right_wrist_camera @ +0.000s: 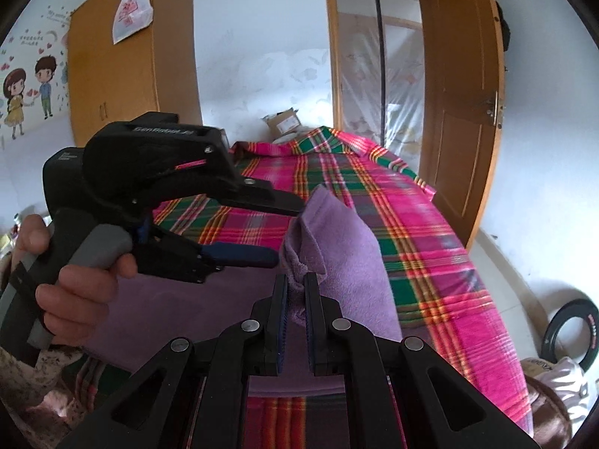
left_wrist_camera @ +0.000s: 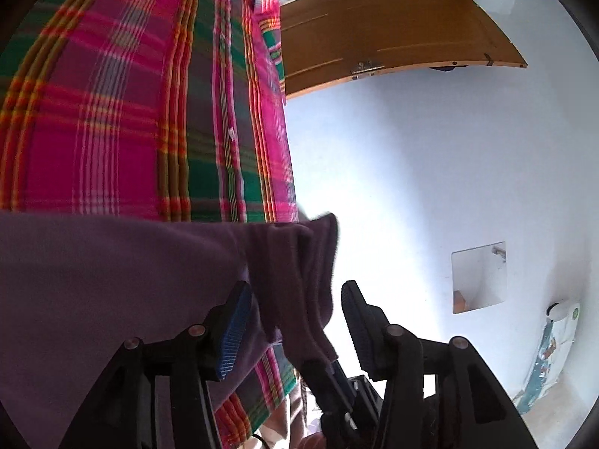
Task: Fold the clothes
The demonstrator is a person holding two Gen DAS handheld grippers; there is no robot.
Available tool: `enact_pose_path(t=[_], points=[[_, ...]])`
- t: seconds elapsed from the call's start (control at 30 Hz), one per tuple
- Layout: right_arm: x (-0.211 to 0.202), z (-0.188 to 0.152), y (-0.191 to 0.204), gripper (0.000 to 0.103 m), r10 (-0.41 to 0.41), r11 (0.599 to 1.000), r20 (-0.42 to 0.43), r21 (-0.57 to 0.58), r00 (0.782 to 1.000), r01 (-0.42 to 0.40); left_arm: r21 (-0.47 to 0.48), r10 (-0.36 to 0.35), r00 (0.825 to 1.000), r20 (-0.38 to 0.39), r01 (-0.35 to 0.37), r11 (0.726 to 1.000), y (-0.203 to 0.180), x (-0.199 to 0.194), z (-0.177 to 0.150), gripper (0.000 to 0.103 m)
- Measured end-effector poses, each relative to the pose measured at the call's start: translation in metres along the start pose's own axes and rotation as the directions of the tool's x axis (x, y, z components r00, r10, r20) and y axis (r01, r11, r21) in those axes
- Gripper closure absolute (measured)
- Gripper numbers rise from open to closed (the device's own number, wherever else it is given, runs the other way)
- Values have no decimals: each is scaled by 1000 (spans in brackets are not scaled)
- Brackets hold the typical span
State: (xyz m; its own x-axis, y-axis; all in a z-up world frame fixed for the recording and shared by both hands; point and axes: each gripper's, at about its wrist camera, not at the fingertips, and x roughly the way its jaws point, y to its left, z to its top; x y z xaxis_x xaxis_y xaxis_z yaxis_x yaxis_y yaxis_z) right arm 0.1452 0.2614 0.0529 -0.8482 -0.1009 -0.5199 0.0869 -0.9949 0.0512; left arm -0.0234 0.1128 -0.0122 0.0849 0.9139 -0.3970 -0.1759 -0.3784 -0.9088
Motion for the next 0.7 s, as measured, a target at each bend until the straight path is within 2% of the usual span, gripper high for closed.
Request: enact_pose_path(t=[0.3, 0.4, 0.5, 0.7], points=[[3, -4, 22, 95, 61, 998, -7, -16, 998, -61, 5, 47, 998, -28, -47, 999, 8, -9, -3, 54], [3, -3, 30, 95, 77, 997, -2, -11, 997, -77, 4, 81, 997, 11, -81, 997, 9, -26, -8, 60], [2, -2, 38, 95, 100, 995, 5, -10, 995, -100, 4, 89, 994, 62, -89, 996, 11, -43, -11, 70], [0, 1, 61, 95, 150, 988, 13, -34, 989, -149, 10, 107, 986, 129, -109, 994, 15, -78, -16, 73]])
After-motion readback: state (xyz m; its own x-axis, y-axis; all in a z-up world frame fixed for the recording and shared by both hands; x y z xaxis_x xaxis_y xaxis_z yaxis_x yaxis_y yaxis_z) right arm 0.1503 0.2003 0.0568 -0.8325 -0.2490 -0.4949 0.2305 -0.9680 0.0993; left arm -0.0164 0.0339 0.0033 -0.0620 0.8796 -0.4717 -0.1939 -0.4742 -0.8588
